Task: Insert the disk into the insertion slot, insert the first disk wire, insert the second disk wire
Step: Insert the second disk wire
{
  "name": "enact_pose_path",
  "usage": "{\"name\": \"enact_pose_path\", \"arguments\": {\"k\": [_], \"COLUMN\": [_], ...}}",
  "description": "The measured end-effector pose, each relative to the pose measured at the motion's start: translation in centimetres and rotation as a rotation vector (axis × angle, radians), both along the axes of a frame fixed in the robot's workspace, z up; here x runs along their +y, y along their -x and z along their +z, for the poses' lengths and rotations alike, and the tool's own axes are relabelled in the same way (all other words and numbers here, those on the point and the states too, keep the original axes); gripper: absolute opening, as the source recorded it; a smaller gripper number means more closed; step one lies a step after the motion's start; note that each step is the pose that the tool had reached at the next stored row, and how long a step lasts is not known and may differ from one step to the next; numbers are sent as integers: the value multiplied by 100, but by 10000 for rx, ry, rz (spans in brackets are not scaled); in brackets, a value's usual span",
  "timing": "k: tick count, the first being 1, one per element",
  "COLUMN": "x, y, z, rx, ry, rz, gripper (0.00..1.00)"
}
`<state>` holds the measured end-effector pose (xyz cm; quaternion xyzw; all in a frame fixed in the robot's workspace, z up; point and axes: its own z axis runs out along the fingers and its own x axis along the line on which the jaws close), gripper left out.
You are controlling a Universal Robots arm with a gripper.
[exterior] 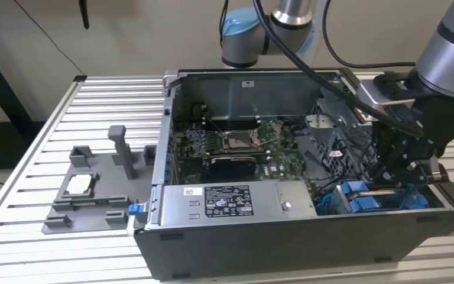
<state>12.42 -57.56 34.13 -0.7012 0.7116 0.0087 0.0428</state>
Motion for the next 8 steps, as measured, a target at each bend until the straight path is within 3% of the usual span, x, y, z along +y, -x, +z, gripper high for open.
{"name": "enact_pose_path", "arguments": {"k": [8], "x": [1], "y": [0], "z": [-32], "rx": [-3], "ry": [2], "rz": [-42], "gripper": [16]}}
